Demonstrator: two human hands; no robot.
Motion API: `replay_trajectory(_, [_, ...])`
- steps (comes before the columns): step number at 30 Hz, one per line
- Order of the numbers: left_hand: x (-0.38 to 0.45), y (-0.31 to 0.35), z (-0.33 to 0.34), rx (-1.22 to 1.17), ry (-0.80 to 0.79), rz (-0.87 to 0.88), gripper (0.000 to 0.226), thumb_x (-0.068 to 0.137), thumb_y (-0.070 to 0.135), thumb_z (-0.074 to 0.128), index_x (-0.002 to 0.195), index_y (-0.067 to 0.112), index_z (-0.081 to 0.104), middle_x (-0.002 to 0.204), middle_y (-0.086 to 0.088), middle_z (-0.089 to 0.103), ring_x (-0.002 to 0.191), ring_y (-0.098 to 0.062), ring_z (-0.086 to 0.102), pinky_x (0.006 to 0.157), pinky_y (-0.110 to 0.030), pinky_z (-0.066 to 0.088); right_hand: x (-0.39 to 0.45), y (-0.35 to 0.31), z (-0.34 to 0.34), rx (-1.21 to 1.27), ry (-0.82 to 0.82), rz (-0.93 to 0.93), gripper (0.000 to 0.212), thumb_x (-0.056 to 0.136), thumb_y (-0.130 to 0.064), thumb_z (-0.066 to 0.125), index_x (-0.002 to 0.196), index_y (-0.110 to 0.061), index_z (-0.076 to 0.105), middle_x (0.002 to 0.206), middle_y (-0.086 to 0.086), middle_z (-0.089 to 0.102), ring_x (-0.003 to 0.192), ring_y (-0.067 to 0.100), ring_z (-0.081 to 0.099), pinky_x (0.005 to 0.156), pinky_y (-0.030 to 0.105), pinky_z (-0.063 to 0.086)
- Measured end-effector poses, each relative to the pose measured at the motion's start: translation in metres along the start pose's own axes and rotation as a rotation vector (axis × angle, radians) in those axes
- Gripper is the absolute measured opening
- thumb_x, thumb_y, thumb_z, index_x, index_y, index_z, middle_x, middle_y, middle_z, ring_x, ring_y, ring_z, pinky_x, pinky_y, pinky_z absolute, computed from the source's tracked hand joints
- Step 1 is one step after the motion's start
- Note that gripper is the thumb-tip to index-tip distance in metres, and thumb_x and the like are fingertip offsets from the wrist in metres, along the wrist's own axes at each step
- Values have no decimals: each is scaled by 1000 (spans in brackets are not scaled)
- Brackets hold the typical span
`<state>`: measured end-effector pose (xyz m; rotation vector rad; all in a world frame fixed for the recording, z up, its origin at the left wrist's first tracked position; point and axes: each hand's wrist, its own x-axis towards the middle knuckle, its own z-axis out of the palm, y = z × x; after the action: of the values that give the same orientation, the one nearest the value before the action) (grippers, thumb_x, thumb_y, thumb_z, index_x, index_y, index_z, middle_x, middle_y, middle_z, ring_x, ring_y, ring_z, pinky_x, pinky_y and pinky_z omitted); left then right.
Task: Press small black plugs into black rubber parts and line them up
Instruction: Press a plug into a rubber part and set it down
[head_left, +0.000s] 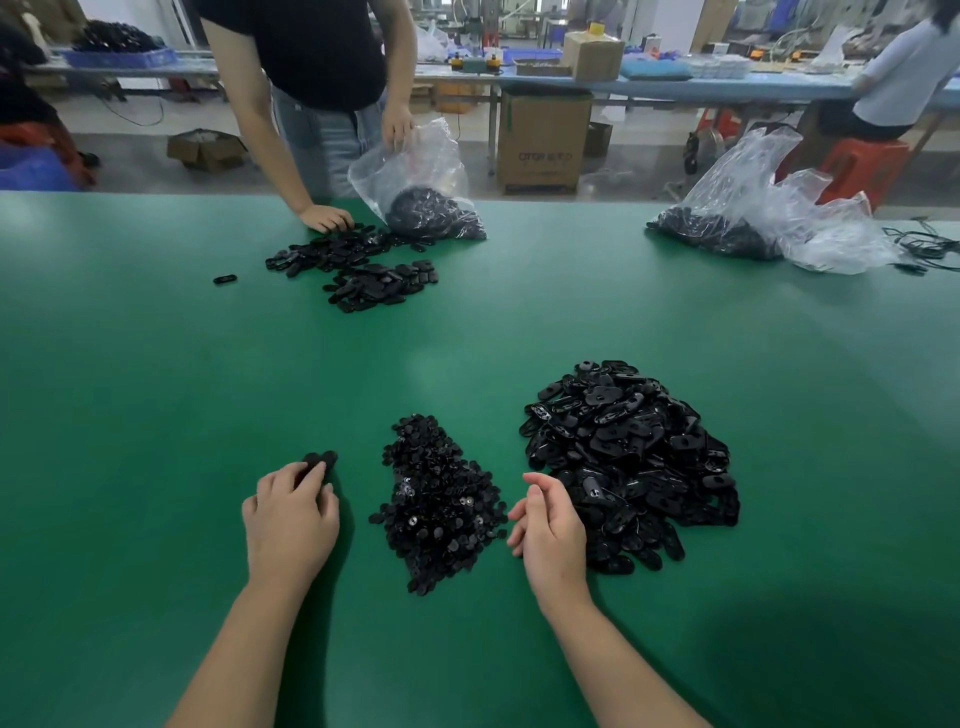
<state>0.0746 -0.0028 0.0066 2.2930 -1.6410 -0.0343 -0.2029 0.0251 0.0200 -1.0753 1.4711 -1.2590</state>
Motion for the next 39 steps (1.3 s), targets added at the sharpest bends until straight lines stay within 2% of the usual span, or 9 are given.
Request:
replay_trajectory(5, [7,1,-2,121,-99,-130,50,102,40,36,149,24,43,150,-7,41,137,-31,30,110,-49,28,0,-1,1,-6,5,-6,24,109,-20,40,110,-31,61,71,-3,64,54,10,56,50,27,48])
replay_trajectory(12, [1,19,1,42,-52,-136,49,102,30,44,146,9,48,153,-18,39,138,-38,33,111,-52,30,1,-1,2,-39,-5,-20,21,109,-22,42,111,-31,60,76,1,65,55,9,58,51,28,50])
replay_trajectory(17, [-12,38,7,-105,78,20,38,94,18,61,129,4,64,135,-20,56,125,-38,47,101,-53,39,2,2,3,-77,-7,-30,19,108,-24,43,109,-32,61,78,1,66,56,9,59,54,29,52])
replay_trajectory(22, [-20,53,16,-204,29,127,33,97,25,60,124,8,70,115,-10,63,109,-27,52,96,-43,41,2,4,4,-209,-25,-57,19,106,-23,48,99,-32,63,76,1,66,55,7,58,52,28,48])
replay_trajectory(24, [-17,50,18,-227,1,134,34,98,29,58,125,11,69,115,-7,61,110,-24,50,99,-40,41,2,6,6,-266,-43,-64,17,104,-21,50,98,-30,63,75,1,66,56,9,57,53,35,48])
replay_trajectory(28, [-14,46,18,-261,3,139,33,97,27,59,124,10,69,115,-5,60,110,-22,50,101,-40,43,7,3,6,-444,-137,-75,11,101,-20,55,102,-29,61,74,-9,60,59,1,53,59,22,45])
replay_trajectory(32, [-13,46,20,-267,11,135,32,97,26,60,123,10,70,113,-6,60,108,-23,51,99,-40,44,22,-18,-10,-681,-258,-146,17,102,-21,55,111,-26,68,94,-14,63,75,0,59,69,13,45])
replay_trajectory(35, [-12,45,20,-270,2,135,33,97,25,60,124,10,69,114,-6,60,109,-22,50,99,-41,44,44,-39,-34,-1078,-247,-287,29,104,-22,51,129,-24,66,122,-7,59,97,15,65,85,27,52])
replay_trajectory(39, [-14,45,19,-281,-6,136,32,95,21,61,123,10,69,114,-6,60,108,-22,50,99,-42,45,66,-48,-56,-1302,-364,-182,36,106,-25,48,142,-26,56,135,2,47,102,26,63,84,34,51])
